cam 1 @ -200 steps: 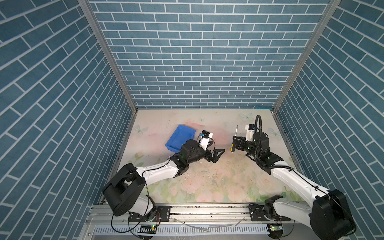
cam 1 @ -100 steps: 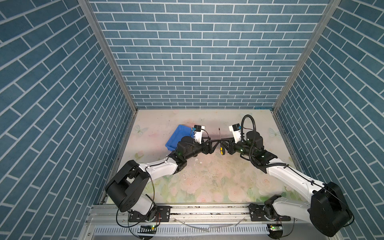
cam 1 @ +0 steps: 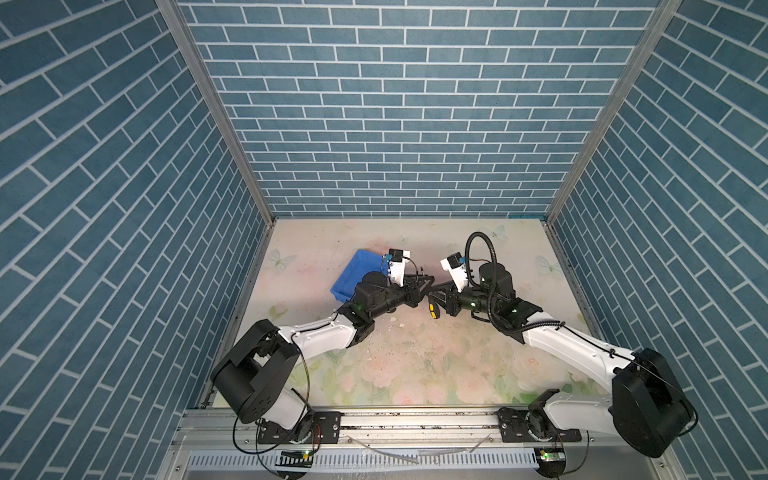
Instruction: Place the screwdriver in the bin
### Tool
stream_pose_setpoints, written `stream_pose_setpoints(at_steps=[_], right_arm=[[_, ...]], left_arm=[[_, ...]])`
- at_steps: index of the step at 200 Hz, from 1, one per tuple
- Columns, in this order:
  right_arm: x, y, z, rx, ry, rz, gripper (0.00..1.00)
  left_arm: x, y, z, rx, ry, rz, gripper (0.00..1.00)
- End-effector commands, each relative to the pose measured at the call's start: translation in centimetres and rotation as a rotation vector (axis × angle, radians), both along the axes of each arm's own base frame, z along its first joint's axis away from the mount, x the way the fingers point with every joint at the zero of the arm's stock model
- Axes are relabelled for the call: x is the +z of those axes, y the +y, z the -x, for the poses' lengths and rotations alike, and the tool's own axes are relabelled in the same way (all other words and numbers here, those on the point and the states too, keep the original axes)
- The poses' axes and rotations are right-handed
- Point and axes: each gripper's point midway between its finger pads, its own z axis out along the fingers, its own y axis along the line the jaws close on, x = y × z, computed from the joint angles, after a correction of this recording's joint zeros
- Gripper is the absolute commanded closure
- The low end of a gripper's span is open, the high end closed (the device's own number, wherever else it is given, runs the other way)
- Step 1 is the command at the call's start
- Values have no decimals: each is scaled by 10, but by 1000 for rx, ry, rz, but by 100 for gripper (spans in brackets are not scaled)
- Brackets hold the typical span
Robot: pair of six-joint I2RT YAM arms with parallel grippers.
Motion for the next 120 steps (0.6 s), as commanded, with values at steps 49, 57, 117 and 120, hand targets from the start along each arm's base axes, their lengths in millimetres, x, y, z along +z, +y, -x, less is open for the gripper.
stream_pose_setpoints(at_steps=[49, 57, 117, 120], right_arm=[[24, 4, -8, -8, -98, -10, 100], [25, 3, -9, -13, -102, -9, 100], [23, 0, -10, -27, -123, 11, 25], [22, 0, -9, -25, -122, 12, 23]], left_arm=[[9, 4, -7, 25, -29, 8, 100], [8, 5, -7, 28, -26, 4, 100], [-4, 49, -30, 106, 36, -143, 100], [-6, 53, -31, 111, 44, -164, 100]])
